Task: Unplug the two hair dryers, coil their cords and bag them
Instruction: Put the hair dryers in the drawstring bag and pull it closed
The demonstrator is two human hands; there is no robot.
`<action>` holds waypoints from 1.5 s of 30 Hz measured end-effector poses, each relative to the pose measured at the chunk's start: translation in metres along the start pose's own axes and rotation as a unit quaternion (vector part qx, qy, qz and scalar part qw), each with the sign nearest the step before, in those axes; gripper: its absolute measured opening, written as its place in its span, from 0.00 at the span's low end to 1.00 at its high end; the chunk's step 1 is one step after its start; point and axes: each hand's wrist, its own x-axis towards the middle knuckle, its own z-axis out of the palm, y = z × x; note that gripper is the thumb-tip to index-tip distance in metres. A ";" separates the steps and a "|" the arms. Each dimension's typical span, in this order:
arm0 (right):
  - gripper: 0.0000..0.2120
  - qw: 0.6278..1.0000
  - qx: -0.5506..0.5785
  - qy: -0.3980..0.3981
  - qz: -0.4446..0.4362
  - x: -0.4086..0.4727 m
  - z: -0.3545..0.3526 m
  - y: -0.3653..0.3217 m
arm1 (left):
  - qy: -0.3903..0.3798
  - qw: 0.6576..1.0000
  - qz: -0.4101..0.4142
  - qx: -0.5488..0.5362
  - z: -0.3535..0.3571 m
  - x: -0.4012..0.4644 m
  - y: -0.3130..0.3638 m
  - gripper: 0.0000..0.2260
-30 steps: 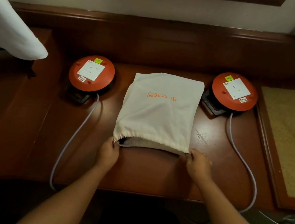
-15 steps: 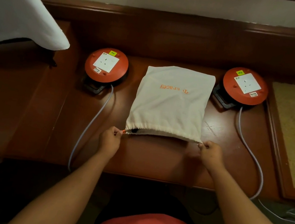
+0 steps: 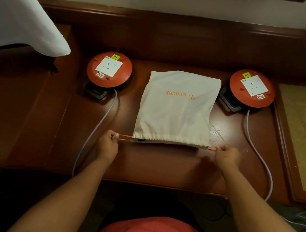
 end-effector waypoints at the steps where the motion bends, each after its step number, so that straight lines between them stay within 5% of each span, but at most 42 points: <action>1: 0.09 1.000 0.000 0.003 0.003 -0.002 0.000 -0.001 | 0.004 1.000 -0.007 -0.009 0.001 0.000 0.001 0.07; 7: 0.08 0.986 0.165 0.026 0.019 -0.013 0.005 0.002 | 0.019 0.988 -0.108 -0.111 0.014 0.006 -0.004 0.07; 12: 0.09 0.914 0.369 -0.153 0.073 -0.010 -0.006 0.013 | 0.013 0.984 -0.108 -0.144 0.013 0.009 -0.003 0.06; 15: 0.09 0.889 0.405 -0.191 0.090 -0.005 -0.012 0.022 | 0.002 0.981 -0.108 -0.164 0.012 0.010 -0.006 0.06; 23: 0.08 0.903 0.375 -0.189 0.094 0.003 -0.025 0.037 | 0.025 0.959 -0.139 -0.244 0.007 0.013 -0.003 0.08; 32: 0.09 0.873 0.438 -0.063 0.206 0.023 -0.032 0.046 | 0.065 0.930 -0.201 -0.299 0.002 0.017 -0.007 0.05; 42: 0.11 0.864 0.416 0.042 0.279 0.030 -0.014 0.051 | 0.095 0.937 -0.206 -0.267 0.001 0.010 -0.007 0.06; 45: 0.08 0.899 0.357 -0.005 0.252 0.023 -0.014 0.041 | 0.046 0.977 -0.151 -0.144 0.000 0.010 -0.007 0.07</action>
